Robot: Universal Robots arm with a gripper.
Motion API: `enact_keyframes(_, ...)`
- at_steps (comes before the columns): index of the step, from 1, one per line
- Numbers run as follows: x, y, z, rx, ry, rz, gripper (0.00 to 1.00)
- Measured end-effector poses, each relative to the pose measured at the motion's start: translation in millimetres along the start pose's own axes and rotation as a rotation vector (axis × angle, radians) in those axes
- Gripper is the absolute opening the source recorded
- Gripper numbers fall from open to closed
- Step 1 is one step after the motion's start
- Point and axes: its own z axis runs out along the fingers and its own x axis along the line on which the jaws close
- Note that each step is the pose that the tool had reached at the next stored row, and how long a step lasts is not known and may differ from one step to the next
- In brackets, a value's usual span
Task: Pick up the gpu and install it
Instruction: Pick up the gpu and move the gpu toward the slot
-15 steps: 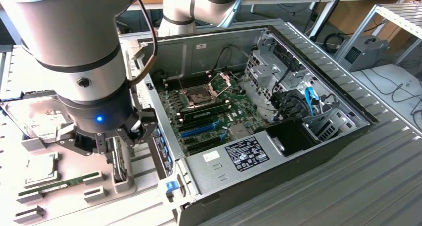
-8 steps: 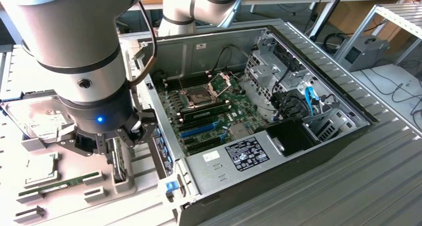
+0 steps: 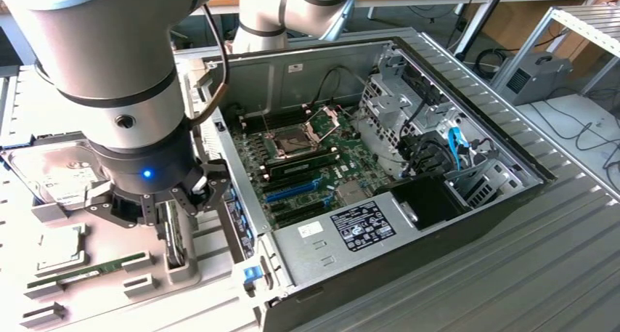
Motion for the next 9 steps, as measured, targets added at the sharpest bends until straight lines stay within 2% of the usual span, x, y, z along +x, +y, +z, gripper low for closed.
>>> enact_keyframes(9, 0.5, 4.3, 3.2, 0.0034, -0.0002, 0.0, 0.42)
